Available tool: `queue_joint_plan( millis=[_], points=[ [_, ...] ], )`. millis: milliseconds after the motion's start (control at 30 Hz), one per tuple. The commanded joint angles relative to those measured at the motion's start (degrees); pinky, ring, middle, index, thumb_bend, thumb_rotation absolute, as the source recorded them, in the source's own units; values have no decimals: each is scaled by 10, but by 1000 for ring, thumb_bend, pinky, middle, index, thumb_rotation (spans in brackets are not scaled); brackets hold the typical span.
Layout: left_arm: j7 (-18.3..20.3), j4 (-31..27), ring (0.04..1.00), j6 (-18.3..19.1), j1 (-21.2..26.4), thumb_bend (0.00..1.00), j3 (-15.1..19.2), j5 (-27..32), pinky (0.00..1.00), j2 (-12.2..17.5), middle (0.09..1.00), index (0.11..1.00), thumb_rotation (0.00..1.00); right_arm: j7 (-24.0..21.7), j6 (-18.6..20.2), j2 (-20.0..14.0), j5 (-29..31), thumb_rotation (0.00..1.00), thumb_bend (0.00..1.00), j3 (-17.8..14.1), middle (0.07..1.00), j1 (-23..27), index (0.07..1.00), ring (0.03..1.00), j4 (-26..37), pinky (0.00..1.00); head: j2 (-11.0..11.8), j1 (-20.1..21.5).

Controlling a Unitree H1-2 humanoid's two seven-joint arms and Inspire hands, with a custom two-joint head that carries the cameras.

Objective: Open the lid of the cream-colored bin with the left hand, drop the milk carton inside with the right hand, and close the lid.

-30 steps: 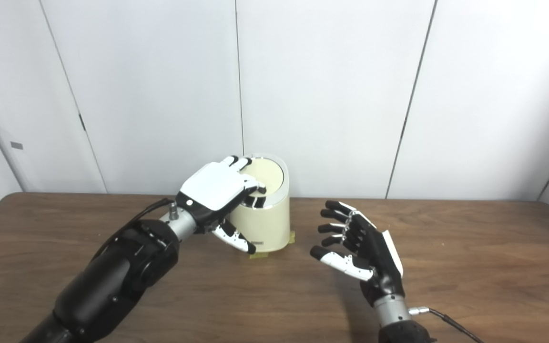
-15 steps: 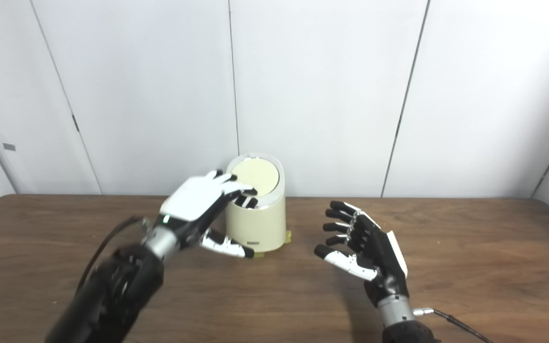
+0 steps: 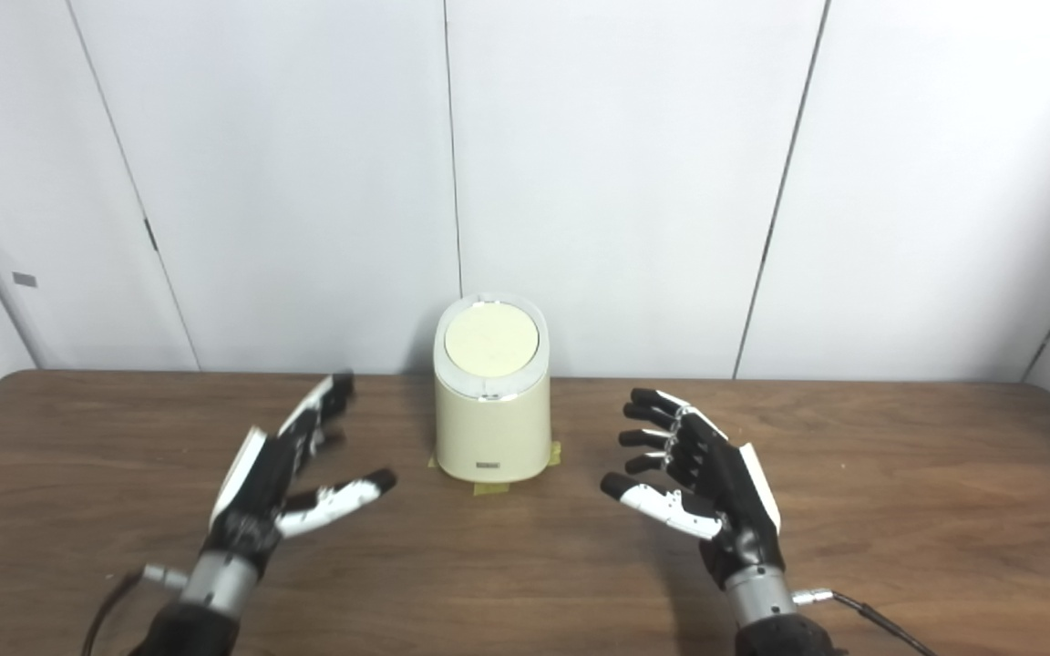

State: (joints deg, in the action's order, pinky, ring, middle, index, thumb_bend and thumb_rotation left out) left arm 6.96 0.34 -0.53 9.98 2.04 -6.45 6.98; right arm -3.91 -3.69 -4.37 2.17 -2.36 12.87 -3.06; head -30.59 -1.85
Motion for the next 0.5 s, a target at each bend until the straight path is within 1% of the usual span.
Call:
queue_joint_plan(
  millis=[0, 67, 133, 200, 333, 400, 467],
  points=[
    [10, -6, 737, -23, 16, 805, 8, 48, 653, 0, 806, 864, 330, 1, -21, -3, 4, 223, 783, -2, 745, 16, 746, 654, 8, 550, -1, 0],
    [15, -1, 696, -31, 4, 785, 11, 73, 579, -1, 776, 828, 323, 0, -22, -4, 3, 195, 784, -1, 746, 16, 745, 651, 9, 556, -1, 2],
    [14, 3, 679, -38, -3, 776, 11, 79, 547, 0, 764, 813, 320, 0, -18, -3, 2, 183, 785, 0, 744, 15, 744, 646, 14, 555, -3, 3],
    [6, 18, 682, -52, -7, 777, 14, 79, 544, -1, 765, 791, 322, 0, -13, -2, 3, 159, 778, 1, 746, 13, 746, 648, 17, 573, -1, 3],
    [-5, 24, 689, -53, -10, 761, 15, 73, 563, 2, 764, 787, 300, -6, -10, 1, 14, 96, 747, 1, 758, 10, 750, 657, 21, 565, -3, 1],
    [-6, 23, 697, -54, -10, 755, 16, 74, 569, 4, 769, 788, 282, -5, -8, 1, 13, 122, 760, 2, 765, 10, 755, 666, 22, 565, -2, 0],
    [-4, 21, 702, -52, -11, 763, 17, 76, 574, 5, 773, 793, 292, -4, -8, 0, 9, 141, 767, 4, 768, 9, 761, 667, 23, 560, -2, 2]
  ],
)
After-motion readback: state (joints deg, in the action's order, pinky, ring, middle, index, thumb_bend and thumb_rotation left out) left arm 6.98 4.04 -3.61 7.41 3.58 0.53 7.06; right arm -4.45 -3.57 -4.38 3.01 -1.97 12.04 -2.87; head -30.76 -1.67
